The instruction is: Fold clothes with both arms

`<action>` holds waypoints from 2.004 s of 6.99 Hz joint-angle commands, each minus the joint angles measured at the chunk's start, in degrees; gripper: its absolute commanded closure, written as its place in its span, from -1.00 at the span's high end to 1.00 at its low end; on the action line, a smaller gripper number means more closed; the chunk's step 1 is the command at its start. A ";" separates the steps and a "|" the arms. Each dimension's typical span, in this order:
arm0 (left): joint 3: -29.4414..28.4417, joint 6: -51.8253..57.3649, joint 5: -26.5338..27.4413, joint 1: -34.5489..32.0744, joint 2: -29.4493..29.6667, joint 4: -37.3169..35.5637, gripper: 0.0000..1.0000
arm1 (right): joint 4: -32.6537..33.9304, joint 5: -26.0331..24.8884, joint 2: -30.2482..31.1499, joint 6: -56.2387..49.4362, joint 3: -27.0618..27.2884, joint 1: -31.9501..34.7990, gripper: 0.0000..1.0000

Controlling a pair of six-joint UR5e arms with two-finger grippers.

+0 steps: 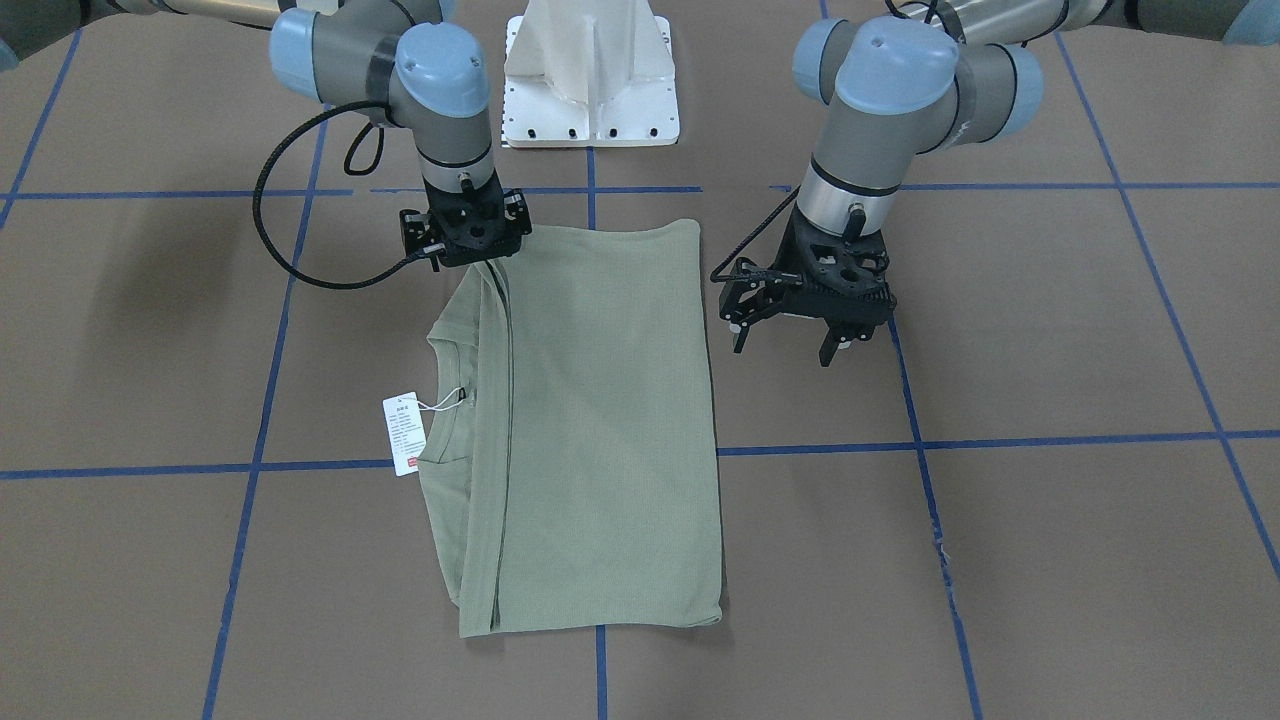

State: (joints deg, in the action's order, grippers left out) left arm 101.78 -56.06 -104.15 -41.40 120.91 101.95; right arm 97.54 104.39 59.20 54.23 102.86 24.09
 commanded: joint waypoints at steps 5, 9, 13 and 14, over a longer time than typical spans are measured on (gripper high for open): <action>0.00 -0.63 0.00 0.00 0.12 0.00 1.00 | -0.25 -0.77 -0.76 -1.06 -3.98 0.26 1.00; -0.27 -0.81 0.09 0.96 0.29 0.00 1.00 | 0.02 0.02 1.69 -1.15 -3.20 2.28 1.00; -0.27 -1.42 0.09 1.67 0.29 0.01 1.00 | 0.28 0.72 3.91 -1.23 0.85 2.80 1.00; -0.27 -1.34 0.09 1.67 0.20 0.00 1.00 | 0.02 0.47 2.51 -1.23 -0.28 2.81 1.00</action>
State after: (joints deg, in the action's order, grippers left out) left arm 101.51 -57.46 -104.06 -39.76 121.14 101.97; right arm 97.74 104.87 62.92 53.03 103.25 26.82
